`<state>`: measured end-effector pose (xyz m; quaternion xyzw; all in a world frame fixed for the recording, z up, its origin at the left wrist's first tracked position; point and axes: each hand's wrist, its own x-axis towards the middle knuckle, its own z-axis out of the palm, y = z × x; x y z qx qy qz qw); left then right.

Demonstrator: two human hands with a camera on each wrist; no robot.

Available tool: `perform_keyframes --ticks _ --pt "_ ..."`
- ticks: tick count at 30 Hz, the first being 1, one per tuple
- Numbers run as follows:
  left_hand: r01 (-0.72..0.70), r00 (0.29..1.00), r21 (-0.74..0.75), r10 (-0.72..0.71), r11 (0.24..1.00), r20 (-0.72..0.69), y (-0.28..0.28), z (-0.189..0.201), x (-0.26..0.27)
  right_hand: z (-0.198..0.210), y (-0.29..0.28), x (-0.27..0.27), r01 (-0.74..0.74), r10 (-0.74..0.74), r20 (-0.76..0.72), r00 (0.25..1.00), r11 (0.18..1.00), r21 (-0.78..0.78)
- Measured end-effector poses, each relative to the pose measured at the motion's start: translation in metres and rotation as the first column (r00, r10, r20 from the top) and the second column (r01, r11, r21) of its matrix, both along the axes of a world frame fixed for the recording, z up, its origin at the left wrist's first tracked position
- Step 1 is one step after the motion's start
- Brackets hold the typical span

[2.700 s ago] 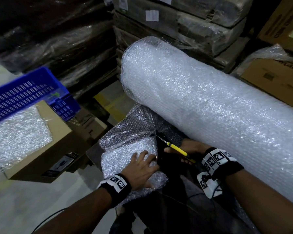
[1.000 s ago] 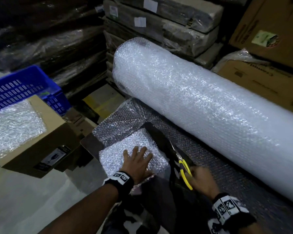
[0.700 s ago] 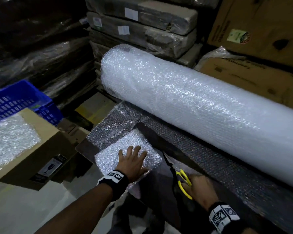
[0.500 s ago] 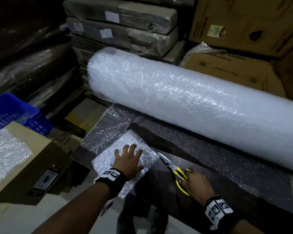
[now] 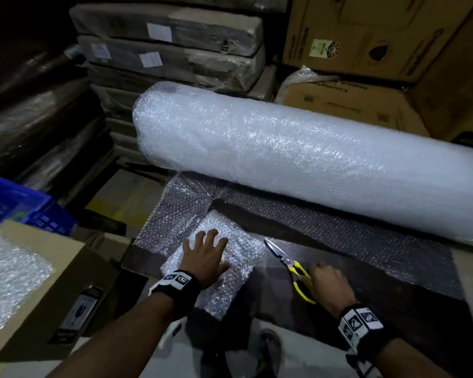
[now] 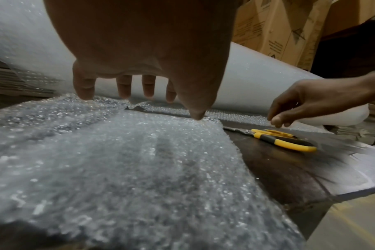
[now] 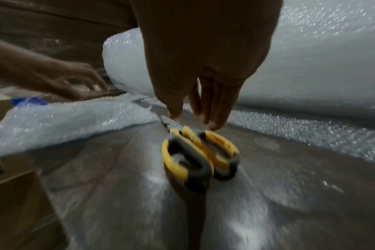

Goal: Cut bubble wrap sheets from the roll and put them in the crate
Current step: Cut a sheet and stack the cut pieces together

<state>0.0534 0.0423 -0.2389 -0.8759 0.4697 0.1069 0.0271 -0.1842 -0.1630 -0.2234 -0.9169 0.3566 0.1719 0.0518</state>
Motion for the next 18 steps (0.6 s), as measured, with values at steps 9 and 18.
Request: perform_keyframes --ticks 9,18 --pt "-0.138 0.989 -0.032 0.140 0.990 0.054 0.013 0.009 0.049 0.067 -0.060 0.064 -0.201 0.294 0.314 0.903 0.934 -0.295" --pt "-0.306 0.951 0.155 0.292 0.939 0.103 0.041 0.000 0.099 0.138 -0.120 0.148 -0.234 0.296 0.110 0.949 0.894 -0.381"
